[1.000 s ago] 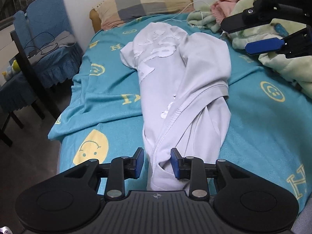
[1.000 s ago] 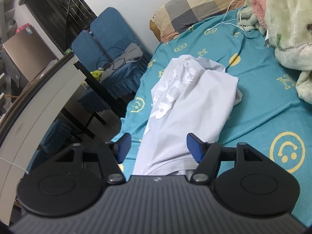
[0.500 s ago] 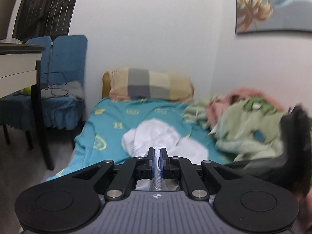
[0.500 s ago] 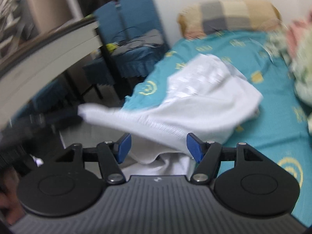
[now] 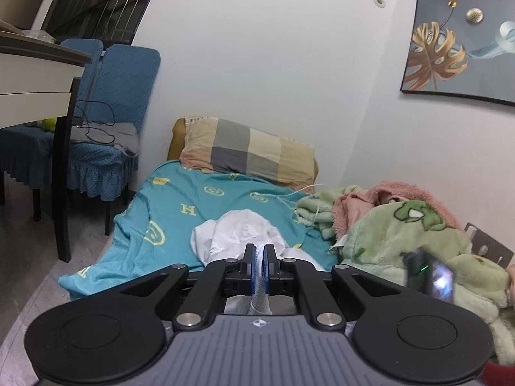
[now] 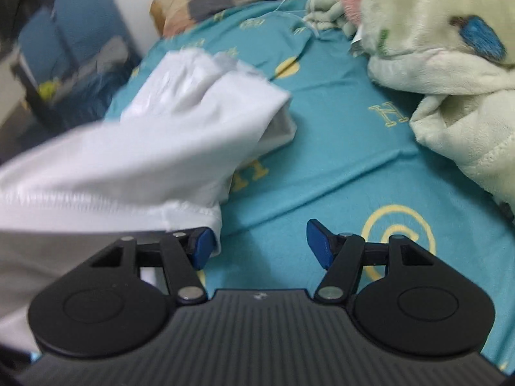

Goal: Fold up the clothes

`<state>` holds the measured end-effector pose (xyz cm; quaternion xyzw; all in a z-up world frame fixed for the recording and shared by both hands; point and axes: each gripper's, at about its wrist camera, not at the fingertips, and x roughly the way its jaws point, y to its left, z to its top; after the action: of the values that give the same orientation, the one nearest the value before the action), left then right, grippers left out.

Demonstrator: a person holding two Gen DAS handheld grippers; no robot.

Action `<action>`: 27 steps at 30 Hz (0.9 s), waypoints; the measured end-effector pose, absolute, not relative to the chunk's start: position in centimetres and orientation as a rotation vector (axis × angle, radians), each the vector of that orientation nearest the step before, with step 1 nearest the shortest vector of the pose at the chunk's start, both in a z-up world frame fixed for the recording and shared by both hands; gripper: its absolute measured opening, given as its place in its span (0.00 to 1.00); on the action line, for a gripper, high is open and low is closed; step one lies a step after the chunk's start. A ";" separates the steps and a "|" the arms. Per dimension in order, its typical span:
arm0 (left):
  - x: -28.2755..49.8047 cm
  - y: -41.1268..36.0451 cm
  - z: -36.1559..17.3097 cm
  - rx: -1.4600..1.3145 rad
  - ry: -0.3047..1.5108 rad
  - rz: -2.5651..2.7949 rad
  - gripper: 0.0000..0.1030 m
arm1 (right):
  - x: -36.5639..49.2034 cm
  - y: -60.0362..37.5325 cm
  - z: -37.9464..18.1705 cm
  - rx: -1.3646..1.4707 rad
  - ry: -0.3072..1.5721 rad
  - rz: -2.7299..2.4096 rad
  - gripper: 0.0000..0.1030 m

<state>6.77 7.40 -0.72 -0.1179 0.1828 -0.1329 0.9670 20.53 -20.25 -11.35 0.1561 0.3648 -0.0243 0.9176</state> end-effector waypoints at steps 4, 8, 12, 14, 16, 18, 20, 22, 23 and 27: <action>7.1 7.8 -1.3 -0.246 0.394 -0.258 0.05 | 19.4 -21.2 -8.7 0.372 0.550 -0.014 0.40; 7.6 7.9 -2.2 -0.263 0.443 -0.256 0.05 | 20.2 -21.0 -8.1 0.367 0.546 0.071 0.04; 8.6 8.0 -4.2 -0.267 0.537 -0.231 0.05 | 19.5 -20.4 -7.5 0.347 0.526 0.128 0.04; 9.0 7.9 -5.5 -0.268 0.592 -0.223 0.06 | 18.9 -20.2 -6.6 0.351 0.495 0.162 0.04; 9.4 7.5 -6.5 -0.259 0.640 -0.223 0.06 | 18.3 -19.9 -5.8 0.352 0.469 0.190 0.04; 9.5 6.9 -7.3 -0.242 0.679 -0.226 0.07 | 17.9 -19.7 -5.3 0.351 0.460 0.205 0.04; 9.6 6.1 -8.0 -0.228 0.713 -0.219 0.15 | 17.8 -19.8 -5.2 0.363 0.461 0.212 0.04; 9.6 5.4 -8.6 -0.218 0.741 -0.215 0.23 | 17.8 -20.0 -5.0 0.378 0.463 0.214 0.04; 9.6 5.0 -8.8 -0.213 0.752 -0.212 0.31 | 17.8 -20.2 -4.9 0.388 0.462 0.216 0.04; 9.9 4.1 -9.5 -0.218 0.764 -0.168 0.46 | 17.6 -20.6 -4.6 0.419 0.447 0.233 0.04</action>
<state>9.86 4.09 -9.52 -0.1059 0.3717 -0.0819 0.9186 17.61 -20.63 -4.63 0.2060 0.2197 0.1142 0.9467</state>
